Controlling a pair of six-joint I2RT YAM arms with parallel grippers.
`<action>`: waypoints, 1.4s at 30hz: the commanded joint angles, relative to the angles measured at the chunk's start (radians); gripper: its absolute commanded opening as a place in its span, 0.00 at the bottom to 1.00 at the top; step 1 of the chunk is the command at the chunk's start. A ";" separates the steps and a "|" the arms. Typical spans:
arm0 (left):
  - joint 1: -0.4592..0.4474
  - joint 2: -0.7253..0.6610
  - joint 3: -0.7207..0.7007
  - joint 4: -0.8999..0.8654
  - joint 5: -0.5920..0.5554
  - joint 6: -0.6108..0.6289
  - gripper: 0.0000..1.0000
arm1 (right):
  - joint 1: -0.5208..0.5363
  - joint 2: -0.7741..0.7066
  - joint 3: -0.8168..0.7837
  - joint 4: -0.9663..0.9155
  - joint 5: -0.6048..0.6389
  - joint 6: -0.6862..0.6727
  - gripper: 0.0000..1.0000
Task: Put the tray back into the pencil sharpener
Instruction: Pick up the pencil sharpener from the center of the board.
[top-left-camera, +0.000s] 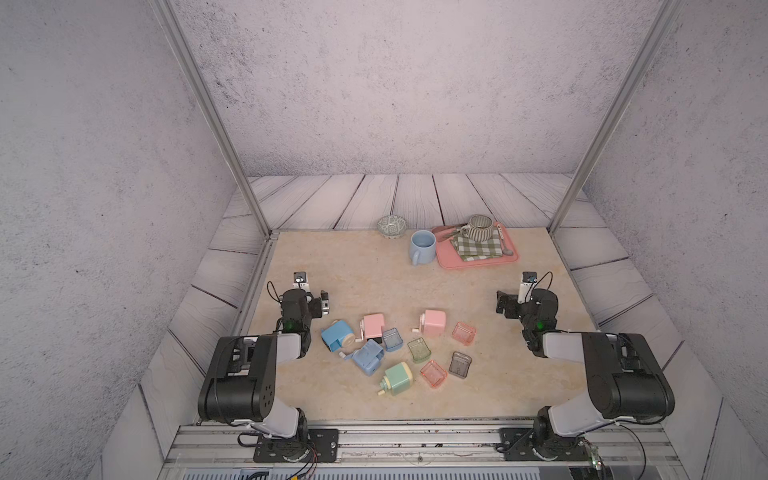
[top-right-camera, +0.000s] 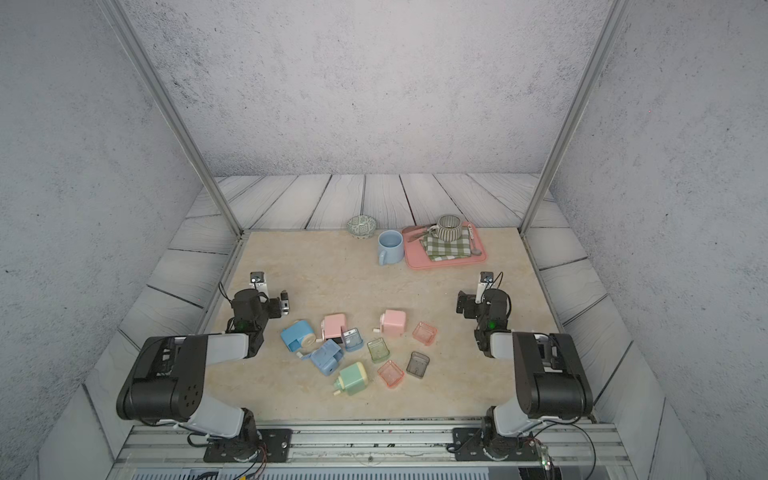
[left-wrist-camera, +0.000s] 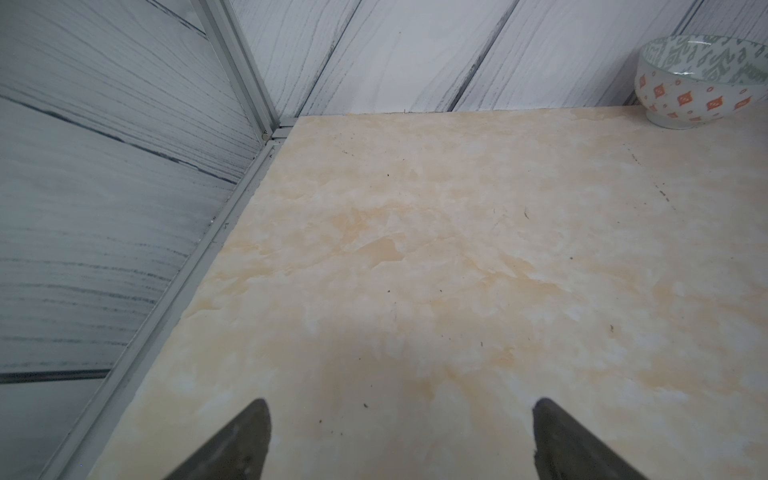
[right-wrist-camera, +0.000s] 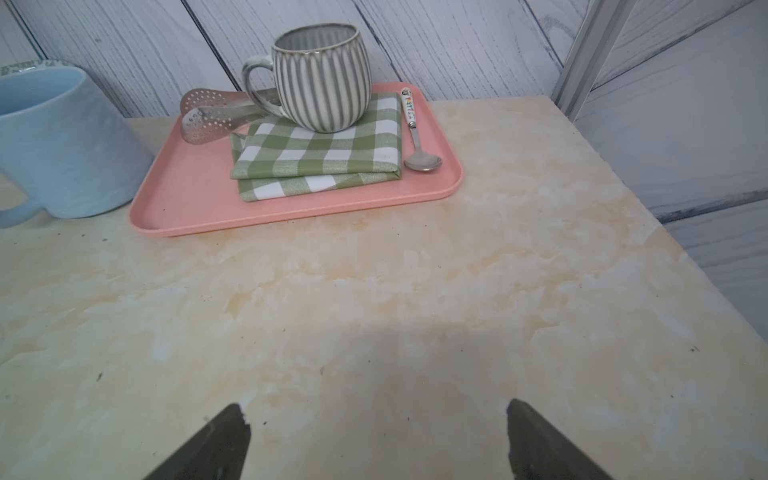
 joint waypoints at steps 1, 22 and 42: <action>0.009 0.006 0.016 0.020 0.009 -0.004 0.99 | -0.003 0.008 0.013 0.013 0.011 -0.012 0.99; 0.009 -0.205 -0.023 -0.073 -0.014 -0.014 0.99 | -0.003 -0.230 0.003 -0.141 0.067 0.019 0.99; -0.203 -0.414 0.285 -0.551 0.729 0.054 0.99 | -0.004 -0.485 0.294 -0.962 -0.443 0.317 0.99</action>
